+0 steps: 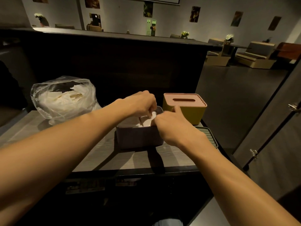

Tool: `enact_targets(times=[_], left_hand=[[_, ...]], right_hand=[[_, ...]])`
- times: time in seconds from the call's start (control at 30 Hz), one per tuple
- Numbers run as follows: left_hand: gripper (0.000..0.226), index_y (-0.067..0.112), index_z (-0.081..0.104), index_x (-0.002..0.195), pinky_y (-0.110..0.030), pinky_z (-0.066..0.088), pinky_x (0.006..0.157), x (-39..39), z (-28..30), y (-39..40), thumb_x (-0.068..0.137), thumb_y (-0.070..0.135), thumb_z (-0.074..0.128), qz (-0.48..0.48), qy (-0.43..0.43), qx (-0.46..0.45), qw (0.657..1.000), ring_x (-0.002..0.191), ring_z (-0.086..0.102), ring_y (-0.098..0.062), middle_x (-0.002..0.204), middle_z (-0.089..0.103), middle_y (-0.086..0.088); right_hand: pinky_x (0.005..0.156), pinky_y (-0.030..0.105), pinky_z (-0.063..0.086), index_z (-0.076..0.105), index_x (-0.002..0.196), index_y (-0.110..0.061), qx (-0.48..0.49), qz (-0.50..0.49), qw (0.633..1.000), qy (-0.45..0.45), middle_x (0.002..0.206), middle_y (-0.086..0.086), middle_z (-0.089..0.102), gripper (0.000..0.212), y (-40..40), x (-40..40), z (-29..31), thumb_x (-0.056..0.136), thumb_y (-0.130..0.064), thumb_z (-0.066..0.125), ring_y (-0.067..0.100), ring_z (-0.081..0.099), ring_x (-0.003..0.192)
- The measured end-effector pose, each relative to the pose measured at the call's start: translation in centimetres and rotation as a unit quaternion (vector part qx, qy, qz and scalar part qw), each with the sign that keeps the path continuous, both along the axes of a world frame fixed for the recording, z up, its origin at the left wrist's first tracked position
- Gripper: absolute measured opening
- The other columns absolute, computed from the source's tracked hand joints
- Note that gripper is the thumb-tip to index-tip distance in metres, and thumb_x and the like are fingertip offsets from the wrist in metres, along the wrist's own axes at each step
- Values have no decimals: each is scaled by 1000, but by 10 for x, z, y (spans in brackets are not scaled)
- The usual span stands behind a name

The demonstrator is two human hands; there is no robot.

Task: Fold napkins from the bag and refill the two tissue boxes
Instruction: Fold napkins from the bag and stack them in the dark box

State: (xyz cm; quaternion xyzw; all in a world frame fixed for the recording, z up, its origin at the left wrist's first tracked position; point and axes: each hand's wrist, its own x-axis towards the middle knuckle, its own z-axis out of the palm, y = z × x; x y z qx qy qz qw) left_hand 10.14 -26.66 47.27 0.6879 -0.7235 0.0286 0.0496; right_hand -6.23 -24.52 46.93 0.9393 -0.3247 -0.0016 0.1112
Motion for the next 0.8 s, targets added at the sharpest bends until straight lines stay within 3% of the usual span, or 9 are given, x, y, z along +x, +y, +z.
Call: enact_targets(times=[0.1, 0.27, 0.4, 0.5, 0.6, 0.7, 0.8], left_hand=[[37, 13, 66, 130, -33, 58, 90, -8, -7, -3, 94, 18, 73, 5, 8, 21, 1000, 106, 67, -22, 121, 68, -6], [35, 16, 68, 127, -35, 59, 89, -4, -18, -4, 93, 23, 74, 18, 31, 27, 999, 104, 68, -22, 120, 70, -6], [31, 17, 70, 124, -32, 57, 86, 2, -17, 0, 94, 22, 73, 8, 51, 15, 999, 102, 68, -19, 116, 70, -2], [21, 19, 73, 114, -31, 58, 87, 10, -5, 8, 93, 22, 75, -6, 88, -7, 996, 93, 67, -11, 102, 70, 5], [3, 21, 75, 97, -19, 52, 71, 21, 12, 21, 94, 19, 74, -6, 124, -40, 991, 74, 63, -3, 79, 62, 16], [14, 20, 73, 82, -13, 34, 53, 44, 26, 39, 95, 16, 72, 19, 113, -74, 991, 57, 53, -3, 65, 53, 17], [6, 13, 77, 88, -14, 32, 53, 78, 38, 63, 93, 17, 75, 59, 108, -91, 988, 57, 51, -1, 65, 51, 18]], right_hand=[[107, 51, 27, 68, 117, -21, 16, -1, 1000, 9, 100, -1, 60, 24, -4, -1, -4, 99, -9, 60, 24, 58, 115], [107, 49, 25, 67, 120, -17, 60, -10, 998, 1, 98, 1, 61, 27, -9, 3, -8, 98, -5, 56, 25, 57, 111], [109, 51, 23, 68, 126, -21, 70, -2, 998, -2, 108, 1, 67, 33, -11, 1, -1, 99, -7, 55, 25, 56, 118], [112, 48, 20, 68, 129, -32, 80, -15, 995, -59, 115, -6, 64, 38, -12, 2, 15, 100, -9, 56, 21, 51, 121], [110, 42, 22, 66, 129, -35, 64, -12, 990, -126, 110, -8, 61, 42, -9, 14, 34, 99, -7, 54, 20, 51, 115], [106, 40, 28, 70, 125, -35, 59, 13, 986, -154, 118, -9, 67, 44, -2, 45, 49, 97, -6, 54, 19, 56, 118], [100, 37, 46, 74, 119, -34, 99, 56, 975, -190, 119, -7, 71, 40, 4, 83, 58, 96, -6, 58, 18, 64, 113]])
